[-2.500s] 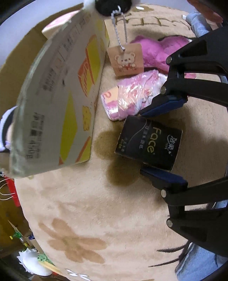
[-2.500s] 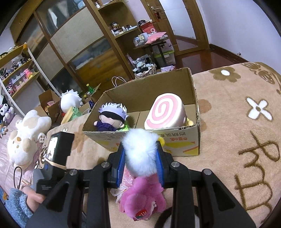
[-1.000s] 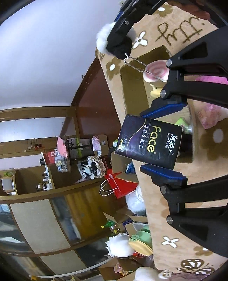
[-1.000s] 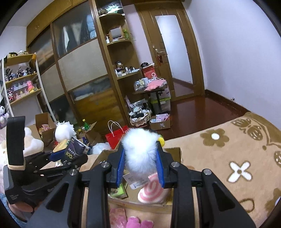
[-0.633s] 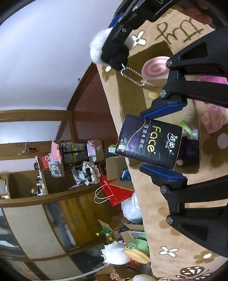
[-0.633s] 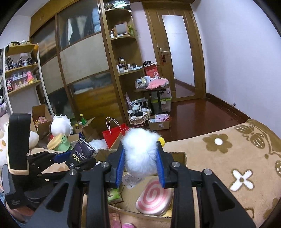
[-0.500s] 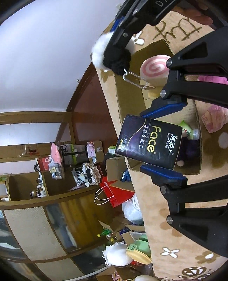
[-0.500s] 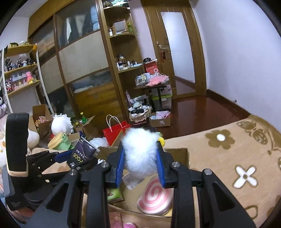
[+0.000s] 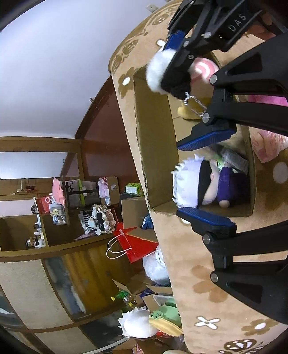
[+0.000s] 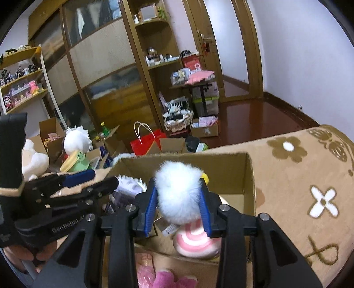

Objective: Organize soft objects
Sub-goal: 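Open the left tool to drop the Face box in while the right tool releases the keychain inside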

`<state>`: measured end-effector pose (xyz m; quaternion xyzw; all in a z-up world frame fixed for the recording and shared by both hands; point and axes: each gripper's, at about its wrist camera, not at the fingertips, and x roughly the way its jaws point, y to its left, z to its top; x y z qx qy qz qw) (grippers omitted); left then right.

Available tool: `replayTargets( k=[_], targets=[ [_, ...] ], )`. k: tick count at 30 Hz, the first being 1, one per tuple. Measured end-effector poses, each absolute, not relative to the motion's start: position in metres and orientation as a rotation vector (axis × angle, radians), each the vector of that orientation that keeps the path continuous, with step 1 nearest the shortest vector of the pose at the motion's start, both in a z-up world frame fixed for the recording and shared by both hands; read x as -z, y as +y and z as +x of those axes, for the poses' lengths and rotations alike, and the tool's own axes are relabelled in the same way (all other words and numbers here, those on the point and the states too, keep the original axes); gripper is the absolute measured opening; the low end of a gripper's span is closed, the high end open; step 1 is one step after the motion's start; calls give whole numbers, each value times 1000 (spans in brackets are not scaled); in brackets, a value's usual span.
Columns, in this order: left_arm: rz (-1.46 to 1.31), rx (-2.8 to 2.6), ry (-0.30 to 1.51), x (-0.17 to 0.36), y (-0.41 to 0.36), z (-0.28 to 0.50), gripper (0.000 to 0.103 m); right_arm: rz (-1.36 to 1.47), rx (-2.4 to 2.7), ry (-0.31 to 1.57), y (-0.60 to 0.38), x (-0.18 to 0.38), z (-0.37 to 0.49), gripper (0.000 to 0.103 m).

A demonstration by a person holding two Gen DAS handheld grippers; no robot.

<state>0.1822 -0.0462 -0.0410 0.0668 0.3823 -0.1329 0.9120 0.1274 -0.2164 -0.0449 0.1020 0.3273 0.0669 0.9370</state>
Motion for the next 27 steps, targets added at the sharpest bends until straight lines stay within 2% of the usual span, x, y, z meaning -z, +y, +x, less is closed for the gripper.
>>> replayTargets(
  k=[4, 6, 8, 12, 14, 20, 23, 27],
  targets=[
    [114, 281, 804, 41, -45, 182, 56, 210, -134, 681, -218, 48, 124, 38],
    [109, 273, 805, 40, -43, 182, 67, 210, -132, 676, -217, 47, 122, 39],
    [105, 268, 801, 38, -41, 179, 73, 217, -135, 674, -217, 45, 118, 51],
    [93, 260, 802, 32, -34, 173, 85, 260, -131, 695, -222, 42, 110, 65],
    [82, 255, 808, 30, -29, 169, 87, 270, -115, 696, -226, 37, 103, 75],
    [66, 244, 816, 21, -18, 149, 95, 267, -87, 678, -228, 17, 80, 97],
    [70, 250, 821, 17, -15, 137, 98, 258, -75, 672, -227, 8, 69, 103],
    [67, 251, 845, 15, -12, 123, 98, 245, -72, 673, -224, -1, 55, 103]
  ],
)
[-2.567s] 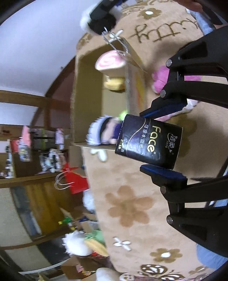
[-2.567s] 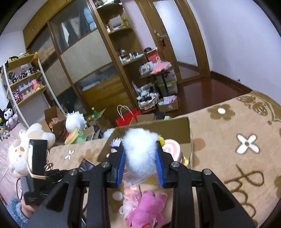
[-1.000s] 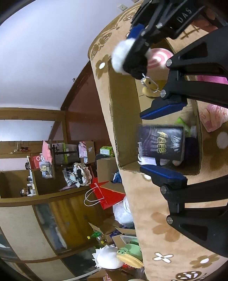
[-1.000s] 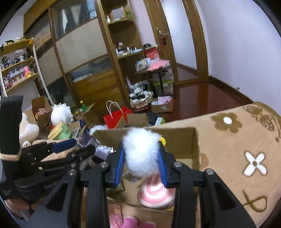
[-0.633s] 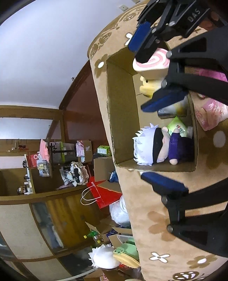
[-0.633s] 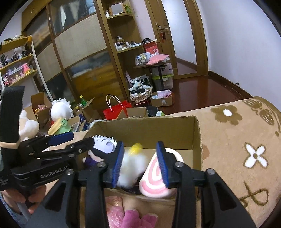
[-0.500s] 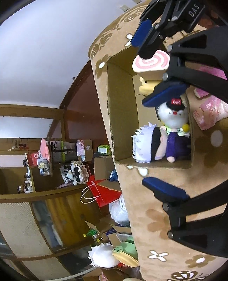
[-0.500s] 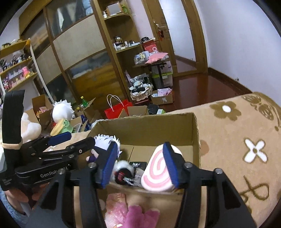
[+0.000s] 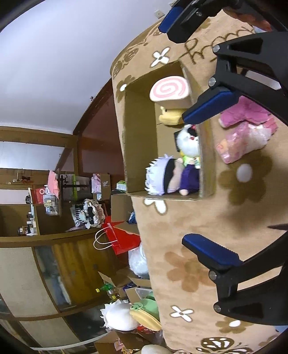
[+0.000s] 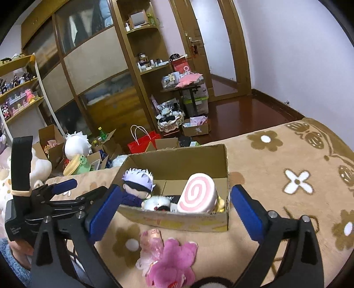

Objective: Organize soft objects
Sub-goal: 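Open the left tool to drop the Face box in while the right tool releases the keychain inside, then move both tools down toward the pink plush bear and pink plastic-wrapped item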

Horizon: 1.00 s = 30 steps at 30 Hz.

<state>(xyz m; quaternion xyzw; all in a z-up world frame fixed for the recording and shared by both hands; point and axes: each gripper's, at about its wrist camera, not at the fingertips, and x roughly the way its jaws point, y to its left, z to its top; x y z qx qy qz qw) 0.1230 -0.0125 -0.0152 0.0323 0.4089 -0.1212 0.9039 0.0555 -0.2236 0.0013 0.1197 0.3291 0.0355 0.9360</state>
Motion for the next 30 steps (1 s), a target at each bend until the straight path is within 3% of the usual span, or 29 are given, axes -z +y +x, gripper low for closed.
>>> replayTargets(
  k=[30],
  targets=[
    [111, 242, 1087, 75, -27, 120, 99, 233, -56, 872, -209, 63, 38, 103]
  ],
)
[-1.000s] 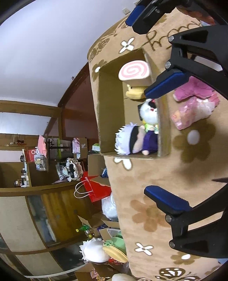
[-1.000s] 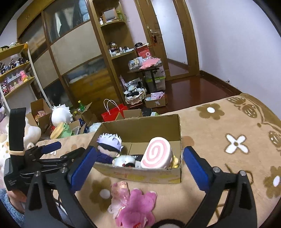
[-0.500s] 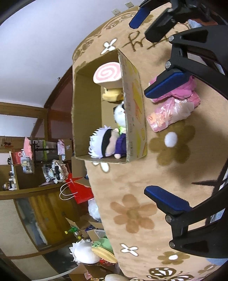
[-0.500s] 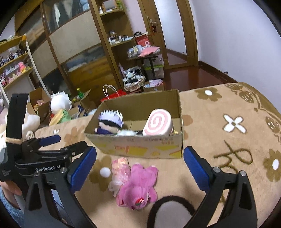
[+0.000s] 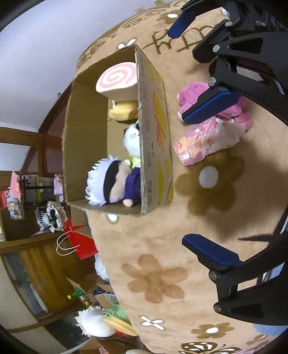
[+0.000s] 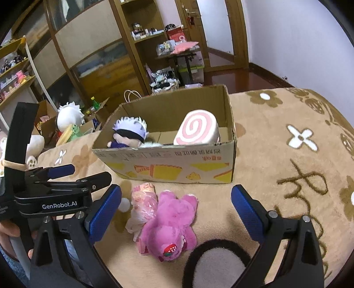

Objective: Organize soft objects
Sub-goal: 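Move both tools down toward the pink plush bear and pink plastic-wrapped item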

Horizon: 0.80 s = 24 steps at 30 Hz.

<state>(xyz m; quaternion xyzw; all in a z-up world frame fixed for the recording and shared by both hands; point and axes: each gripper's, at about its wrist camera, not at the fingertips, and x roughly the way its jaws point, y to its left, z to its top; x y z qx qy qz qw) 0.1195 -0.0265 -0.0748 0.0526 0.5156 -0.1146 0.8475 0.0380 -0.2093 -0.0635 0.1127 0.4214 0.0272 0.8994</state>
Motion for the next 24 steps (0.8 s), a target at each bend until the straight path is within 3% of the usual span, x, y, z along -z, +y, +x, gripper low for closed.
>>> replayTargets(
  k=[24],
  targets=[
    [103, 245, 1213, 122, -49, 147, 98, 250, -51, 1039, -207, 122, 58, 103]
  ],
)
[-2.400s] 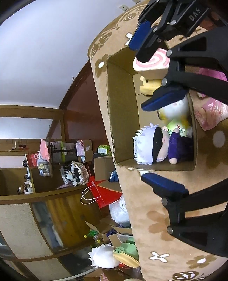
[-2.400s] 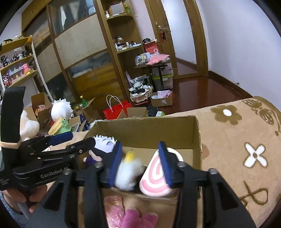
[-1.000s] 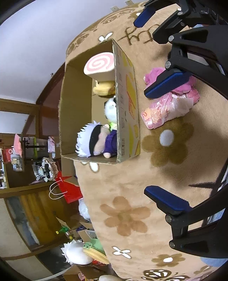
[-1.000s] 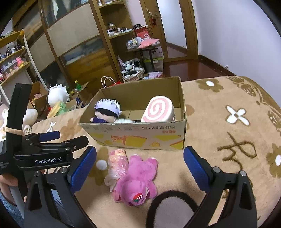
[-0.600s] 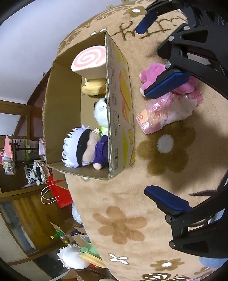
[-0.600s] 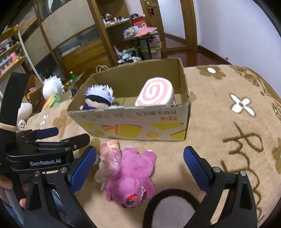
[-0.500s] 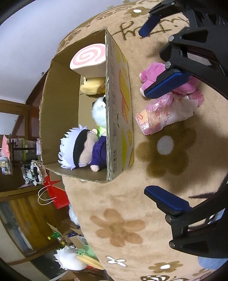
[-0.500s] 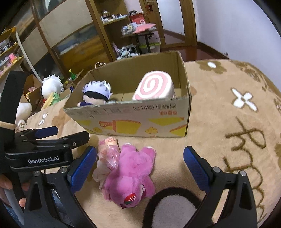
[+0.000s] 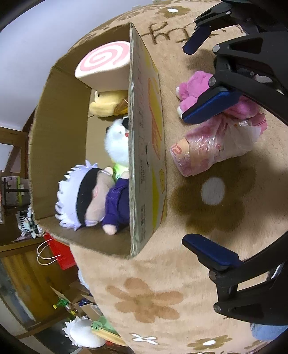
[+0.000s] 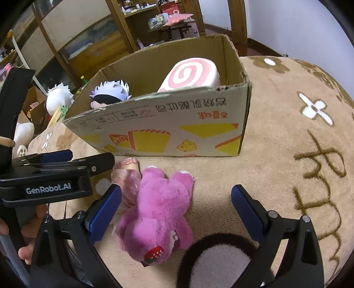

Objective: Organize soft objects
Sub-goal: 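Move both tools down toward the pink plush bear and pink plastic-wrapped item, then grasp the pink plush bear with the right tool while the left tool grasps the plastic-wrapped item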

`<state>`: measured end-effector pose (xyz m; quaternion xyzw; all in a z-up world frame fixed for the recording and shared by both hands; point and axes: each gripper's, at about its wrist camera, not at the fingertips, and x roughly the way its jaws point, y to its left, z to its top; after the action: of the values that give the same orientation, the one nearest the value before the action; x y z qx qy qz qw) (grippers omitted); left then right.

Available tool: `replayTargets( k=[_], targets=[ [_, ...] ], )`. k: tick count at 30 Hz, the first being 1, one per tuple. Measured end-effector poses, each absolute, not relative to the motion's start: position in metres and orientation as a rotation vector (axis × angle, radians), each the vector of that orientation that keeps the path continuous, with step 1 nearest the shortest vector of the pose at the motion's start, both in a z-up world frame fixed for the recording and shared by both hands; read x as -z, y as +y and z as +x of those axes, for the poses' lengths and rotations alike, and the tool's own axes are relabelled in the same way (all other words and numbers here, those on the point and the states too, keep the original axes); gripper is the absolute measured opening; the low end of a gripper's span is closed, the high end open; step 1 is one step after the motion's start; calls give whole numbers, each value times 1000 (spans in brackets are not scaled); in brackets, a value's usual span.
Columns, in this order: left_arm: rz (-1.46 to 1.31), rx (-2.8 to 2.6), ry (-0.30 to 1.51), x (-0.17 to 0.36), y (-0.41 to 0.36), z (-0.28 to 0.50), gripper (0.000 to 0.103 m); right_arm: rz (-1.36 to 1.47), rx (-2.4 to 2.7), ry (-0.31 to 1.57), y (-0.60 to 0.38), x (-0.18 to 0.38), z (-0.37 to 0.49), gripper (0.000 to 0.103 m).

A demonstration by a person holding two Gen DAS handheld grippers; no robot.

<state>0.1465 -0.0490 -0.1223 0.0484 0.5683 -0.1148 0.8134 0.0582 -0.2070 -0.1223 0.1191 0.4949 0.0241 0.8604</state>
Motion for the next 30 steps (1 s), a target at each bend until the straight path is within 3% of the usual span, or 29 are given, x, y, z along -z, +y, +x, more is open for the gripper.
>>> replayTargets(
  k=[23, 30],
  targets=[
    [105, 263, 1390, 174, -60, 170, 97, 234, -91, 1168, -195, 157, 70, 103],
    [77, 274, 1406, 179, -62, 173, 82, 198, -92, 1177, -188, 160, 70, 103]
  ],
)
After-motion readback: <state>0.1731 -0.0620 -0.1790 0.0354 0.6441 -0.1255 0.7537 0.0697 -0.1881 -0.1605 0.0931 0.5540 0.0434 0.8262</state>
